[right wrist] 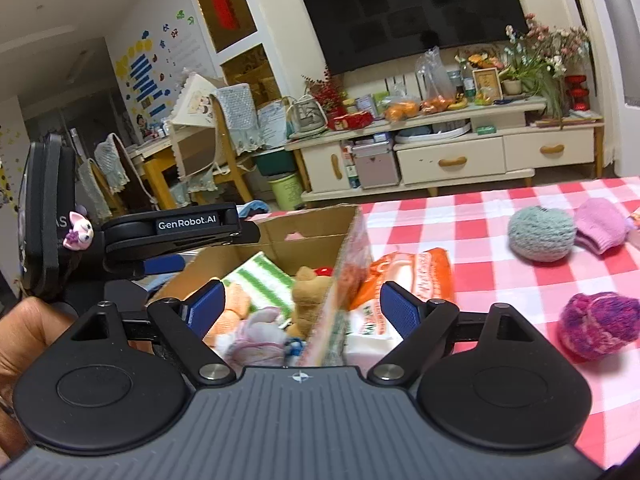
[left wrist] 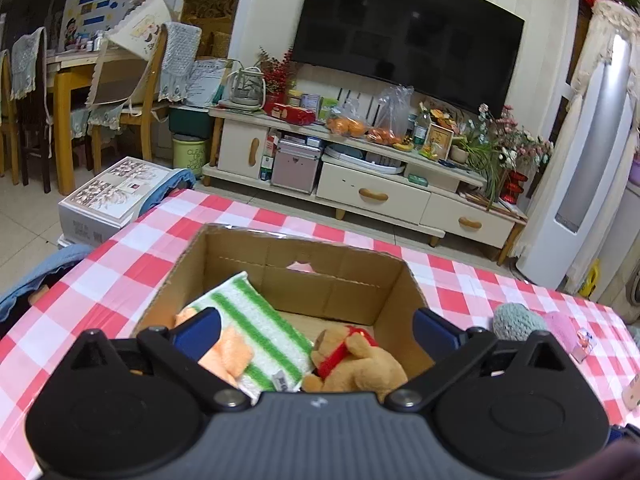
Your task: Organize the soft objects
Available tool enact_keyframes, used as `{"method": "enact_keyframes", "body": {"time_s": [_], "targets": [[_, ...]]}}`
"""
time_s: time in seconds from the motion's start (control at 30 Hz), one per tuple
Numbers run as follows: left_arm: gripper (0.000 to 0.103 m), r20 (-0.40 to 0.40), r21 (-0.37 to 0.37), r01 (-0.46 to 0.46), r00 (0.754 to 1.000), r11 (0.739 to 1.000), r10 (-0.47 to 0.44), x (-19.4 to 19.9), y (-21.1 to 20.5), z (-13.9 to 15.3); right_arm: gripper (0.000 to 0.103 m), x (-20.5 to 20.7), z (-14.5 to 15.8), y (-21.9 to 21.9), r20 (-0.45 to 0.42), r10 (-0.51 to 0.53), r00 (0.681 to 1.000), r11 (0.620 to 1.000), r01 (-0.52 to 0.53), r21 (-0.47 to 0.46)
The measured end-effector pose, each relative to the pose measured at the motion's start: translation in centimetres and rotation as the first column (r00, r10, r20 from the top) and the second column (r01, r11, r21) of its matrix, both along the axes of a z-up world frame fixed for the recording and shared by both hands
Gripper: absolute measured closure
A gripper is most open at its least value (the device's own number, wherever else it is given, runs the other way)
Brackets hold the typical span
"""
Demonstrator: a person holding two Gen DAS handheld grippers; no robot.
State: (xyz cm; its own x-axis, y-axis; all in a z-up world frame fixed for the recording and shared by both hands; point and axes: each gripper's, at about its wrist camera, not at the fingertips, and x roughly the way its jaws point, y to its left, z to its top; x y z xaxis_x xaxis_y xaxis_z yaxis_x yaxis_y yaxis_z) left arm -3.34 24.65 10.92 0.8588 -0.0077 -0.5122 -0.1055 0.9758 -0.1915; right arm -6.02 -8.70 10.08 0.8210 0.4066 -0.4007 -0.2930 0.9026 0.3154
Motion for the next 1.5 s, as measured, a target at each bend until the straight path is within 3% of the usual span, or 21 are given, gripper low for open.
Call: {"method": "enact_keyframes", "body": {"time_s": [0.83,1.5], "targets": [[0.001,-0.053,0.106,0.086,0.995,0.991,-0.081,1.3,-6.9,-0.6,0.0,-0.4,-0.5,-1.0,0.03,-0.114,0.993,0.991,0.115,-0.065],[0.001,-0.088,0.188,0.17,0.984,0.967,-0.156,1.9,-12.2,-1.4,0.0,-0.5,-1.2,-1.9,0.01,-0.191,0.981,0.981,0.192,-0.039]]}}
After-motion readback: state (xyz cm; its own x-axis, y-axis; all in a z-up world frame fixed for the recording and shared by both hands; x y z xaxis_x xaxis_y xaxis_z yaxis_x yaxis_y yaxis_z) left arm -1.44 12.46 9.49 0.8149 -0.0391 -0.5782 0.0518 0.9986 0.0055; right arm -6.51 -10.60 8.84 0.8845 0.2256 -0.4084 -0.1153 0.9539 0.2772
